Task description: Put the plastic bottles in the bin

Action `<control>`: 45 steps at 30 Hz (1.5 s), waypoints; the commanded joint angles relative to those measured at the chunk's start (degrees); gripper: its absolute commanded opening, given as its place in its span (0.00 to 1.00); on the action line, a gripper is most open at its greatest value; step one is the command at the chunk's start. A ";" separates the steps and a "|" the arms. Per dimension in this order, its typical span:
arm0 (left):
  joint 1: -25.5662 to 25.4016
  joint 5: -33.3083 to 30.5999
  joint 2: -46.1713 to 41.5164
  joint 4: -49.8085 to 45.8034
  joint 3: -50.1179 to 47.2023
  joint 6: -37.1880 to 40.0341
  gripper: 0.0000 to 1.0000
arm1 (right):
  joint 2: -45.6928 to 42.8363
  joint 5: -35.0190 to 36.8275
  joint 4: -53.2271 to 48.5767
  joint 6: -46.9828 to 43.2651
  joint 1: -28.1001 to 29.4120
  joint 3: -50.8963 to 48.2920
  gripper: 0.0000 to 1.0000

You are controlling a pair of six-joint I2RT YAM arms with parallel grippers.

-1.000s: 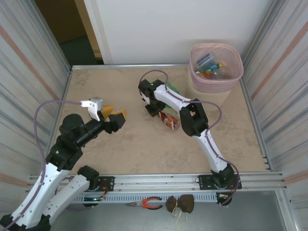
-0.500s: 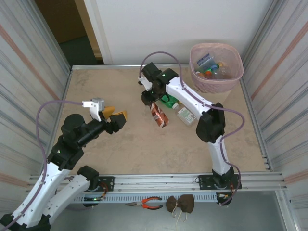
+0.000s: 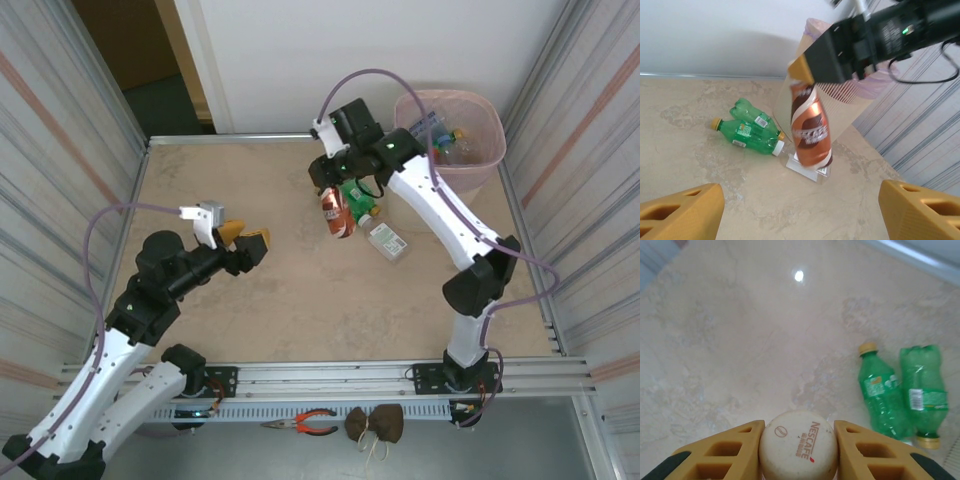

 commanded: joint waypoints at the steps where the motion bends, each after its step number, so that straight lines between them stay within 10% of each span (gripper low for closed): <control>1: 0.52 0.77 0.07 1.87 0.39 -0.14 0.81 | -5.50 1.32 3.45 0.76 -2.02 0.08 0.35; 26: 1.29 2.50 1.12 1.93 1.75 0.85 0.81 | -11.04 -6.29 6.97 1.14 -39.19 10.48 0.35; 45: 3.02 6.05 1.47 4.07 -0.92 -0.88 0.81 | 8.17 12.20 -11.61 -7.08 -41.07 20.97 0.34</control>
